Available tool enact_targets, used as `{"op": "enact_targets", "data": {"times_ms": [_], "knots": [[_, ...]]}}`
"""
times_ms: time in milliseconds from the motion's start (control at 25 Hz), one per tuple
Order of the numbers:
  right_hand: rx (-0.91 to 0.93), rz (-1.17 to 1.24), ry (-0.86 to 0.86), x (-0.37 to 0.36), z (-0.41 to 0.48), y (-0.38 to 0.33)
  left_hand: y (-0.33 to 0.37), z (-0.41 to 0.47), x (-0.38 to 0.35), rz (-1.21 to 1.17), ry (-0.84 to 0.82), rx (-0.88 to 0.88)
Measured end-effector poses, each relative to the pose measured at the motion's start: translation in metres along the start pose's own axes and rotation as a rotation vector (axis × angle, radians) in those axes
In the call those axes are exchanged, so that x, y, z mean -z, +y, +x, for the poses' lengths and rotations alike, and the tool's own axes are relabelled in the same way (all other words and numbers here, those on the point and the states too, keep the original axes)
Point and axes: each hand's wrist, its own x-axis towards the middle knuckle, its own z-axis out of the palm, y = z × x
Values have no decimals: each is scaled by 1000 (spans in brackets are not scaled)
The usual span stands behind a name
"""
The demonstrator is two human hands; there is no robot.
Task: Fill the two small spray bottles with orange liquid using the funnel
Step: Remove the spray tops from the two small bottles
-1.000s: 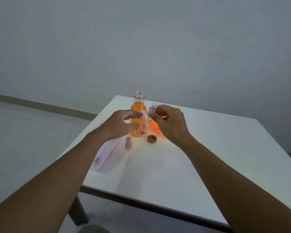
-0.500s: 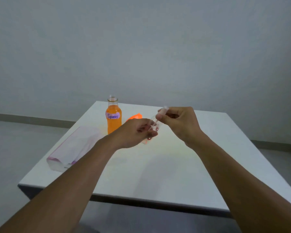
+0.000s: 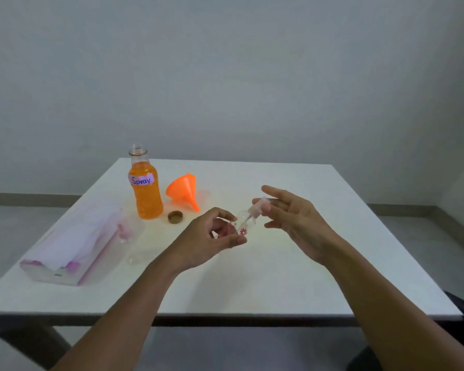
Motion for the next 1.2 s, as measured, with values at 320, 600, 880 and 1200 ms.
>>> {"op": "enact_targets", "data": {"times_ms": [320,600,880,1200], "knots": [[-6,56,56,3,9,47,-35,12,-27,-91,69,2],[-54,-119,286,7,20,56,-35,34,-41,-16,93,-75],[-126,-109,160,13,19,62,-40,38,-40,0,80,-58],[-67,28,127,17,17,63,-43,34,-38,4,46,-49]]}}
